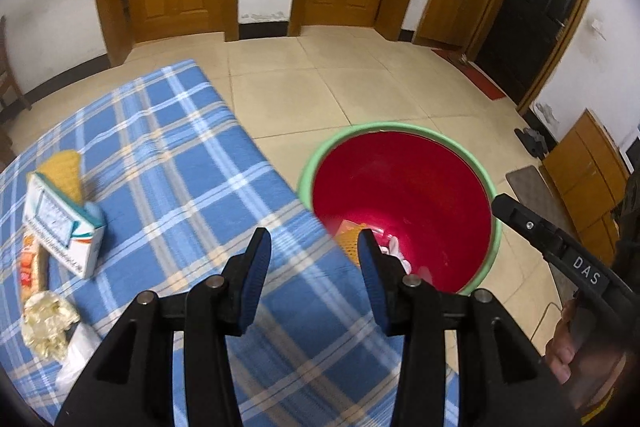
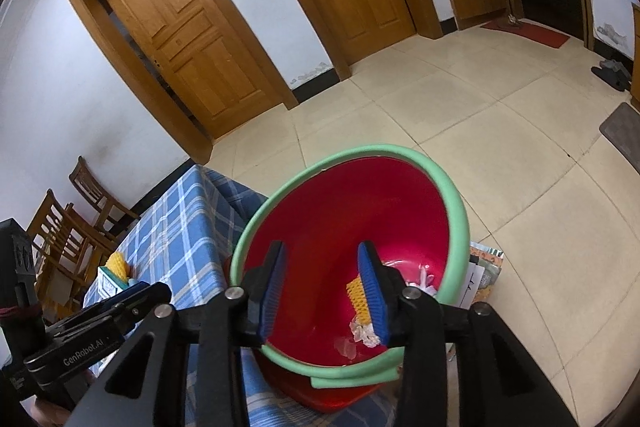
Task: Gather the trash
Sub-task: 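Return both tools to the table and lower the left tool onto crumpled tissue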
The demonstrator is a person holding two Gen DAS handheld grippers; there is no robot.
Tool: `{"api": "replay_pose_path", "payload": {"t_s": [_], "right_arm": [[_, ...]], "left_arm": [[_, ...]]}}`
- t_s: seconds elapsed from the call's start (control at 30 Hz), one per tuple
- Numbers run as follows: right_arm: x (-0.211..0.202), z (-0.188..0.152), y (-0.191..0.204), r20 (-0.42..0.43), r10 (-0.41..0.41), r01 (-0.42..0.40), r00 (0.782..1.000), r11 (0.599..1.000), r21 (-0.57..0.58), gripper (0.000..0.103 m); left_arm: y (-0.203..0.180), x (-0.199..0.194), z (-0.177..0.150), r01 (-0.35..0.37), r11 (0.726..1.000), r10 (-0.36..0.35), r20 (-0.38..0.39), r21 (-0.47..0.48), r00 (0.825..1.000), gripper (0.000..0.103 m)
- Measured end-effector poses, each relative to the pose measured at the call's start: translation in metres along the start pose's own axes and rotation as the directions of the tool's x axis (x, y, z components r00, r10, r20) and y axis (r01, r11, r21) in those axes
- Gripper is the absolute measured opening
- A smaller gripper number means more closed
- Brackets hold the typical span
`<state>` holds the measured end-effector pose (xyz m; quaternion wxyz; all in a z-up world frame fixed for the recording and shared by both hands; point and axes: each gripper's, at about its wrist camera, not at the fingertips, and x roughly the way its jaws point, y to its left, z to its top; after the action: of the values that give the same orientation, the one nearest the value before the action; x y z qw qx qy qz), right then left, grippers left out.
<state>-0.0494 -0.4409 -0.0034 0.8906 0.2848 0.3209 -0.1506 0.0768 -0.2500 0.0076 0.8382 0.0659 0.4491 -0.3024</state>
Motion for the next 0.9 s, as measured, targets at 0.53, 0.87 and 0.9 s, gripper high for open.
{"api": "replay_pose_path", "payload": {"t_s": [0.53,0.87,0.9], "right_arm": [[-0.005,-0.009,0.042,-0.022,0.056,-0.057,0.998,0.995,-0.076,0.051],[-0.002,-0.018,0.064,-0.051,0.072,-0.078,0.996,0.990,-0.120,0.057],[-0.001,-0.019,0.066,-0.056,0.073,-0.080,0.996,0.989,-0.124,0.057]], "left_arm": [[0.079,-0.044,-0.017,-0.106,0.981,0.118,0.062,-0.162,0.991,0.045],[0.135,-0.061,-0.036,-0.197,0.942,0.221,0.061,-0.272,0.973,0.051],[0.142,-0.063,-0.038,-0.203,0.937,0.228,0.058,-0.285,0.972,0.051]]}}
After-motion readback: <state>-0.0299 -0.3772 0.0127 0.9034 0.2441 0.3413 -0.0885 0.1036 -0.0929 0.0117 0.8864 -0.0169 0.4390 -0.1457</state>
